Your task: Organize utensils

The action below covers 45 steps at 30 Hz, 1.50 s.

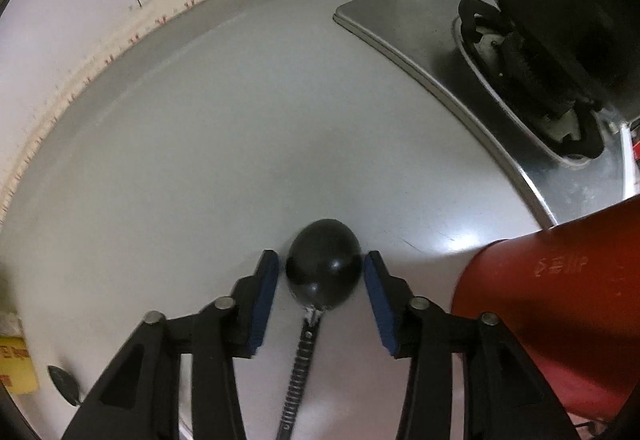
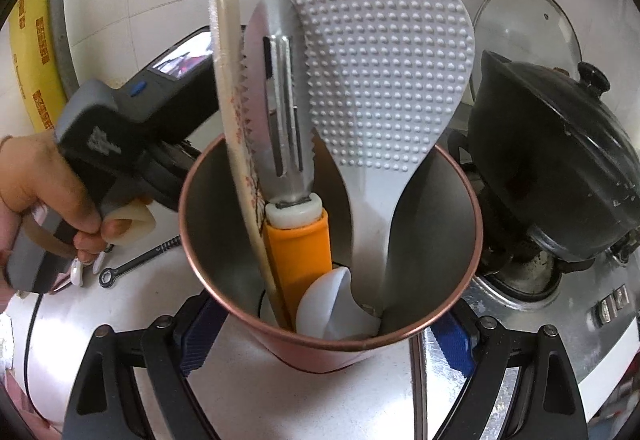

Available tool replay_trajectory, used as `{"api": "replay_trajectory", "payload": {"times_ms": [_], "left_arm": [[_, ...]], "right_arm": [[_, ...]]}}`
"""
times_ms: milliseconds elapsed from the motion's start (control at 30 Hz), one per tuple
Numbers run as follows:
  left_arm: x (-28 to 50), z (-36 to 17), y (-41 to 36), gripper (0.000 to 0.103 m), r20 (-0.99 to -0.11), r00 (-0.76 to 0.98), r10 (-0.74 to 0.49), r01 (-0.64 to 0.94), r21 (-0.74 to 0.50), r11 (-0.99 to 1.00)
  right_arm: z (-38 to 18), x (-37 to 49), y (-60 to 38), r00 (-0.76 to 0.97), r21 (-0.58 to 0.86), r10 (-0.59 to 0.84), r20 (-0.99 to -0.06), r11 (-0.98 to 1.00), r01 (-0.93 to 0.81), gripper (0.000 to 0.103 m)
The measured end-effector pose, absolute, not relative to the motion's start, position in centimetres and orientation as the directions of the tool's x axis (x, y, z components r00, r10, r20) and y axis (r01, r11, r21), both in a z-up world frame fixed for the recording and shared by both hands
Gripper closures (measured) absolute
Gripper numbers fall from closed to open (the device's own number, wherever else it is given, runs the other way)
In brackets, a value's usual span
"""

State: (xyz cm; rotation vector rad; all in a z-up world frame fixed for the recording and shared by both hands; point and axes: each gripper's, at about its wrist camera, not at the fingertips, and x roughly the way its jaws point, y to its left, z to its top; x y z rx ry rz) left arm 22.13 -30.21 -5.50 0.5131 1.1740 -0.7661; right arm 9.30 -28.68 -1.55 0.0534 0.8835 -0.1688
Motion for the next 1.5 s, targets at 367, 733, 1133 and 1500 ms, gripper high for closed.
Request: {"api": "replay_trajectory", "payload": {"times_ms": [367,733,1133,1500], "left_arm": [[19.3,-0.5,-23.2,0.063,-0.844,0.351,-0.404,0.647,-0.093,0.757],[14.7,9.5,-13.4,0.063,-0.622,0.611,-0.489,0.555,-0.104,0.826],[13.2,2.3,-3.1,0.063,-0.582,0.561,-0.589,0.410,-0.423,0.808],[13.9,-4.4,9.1,0.063,-0.425,0.565,-0.707,0.109,-0.811,0.575]], "right_arm": [[-1.8,10.2,-30.4,0.625,-0.033,-0.128,-0.770,0.986,0.161,0.011],[-1.8,10.0,-29.4,0.630,-0.025,-0.127,-0.766,0.986,0.168,0.010],[-2.3,8.8,-28.1,0.633,-0.051,-0.124,-0.764,0.990,0.133,0.010],[-2.5,8.3,-26.5,0.626,-0.079,-0.119,-0.770,0.993,0.092,0.010]]}}
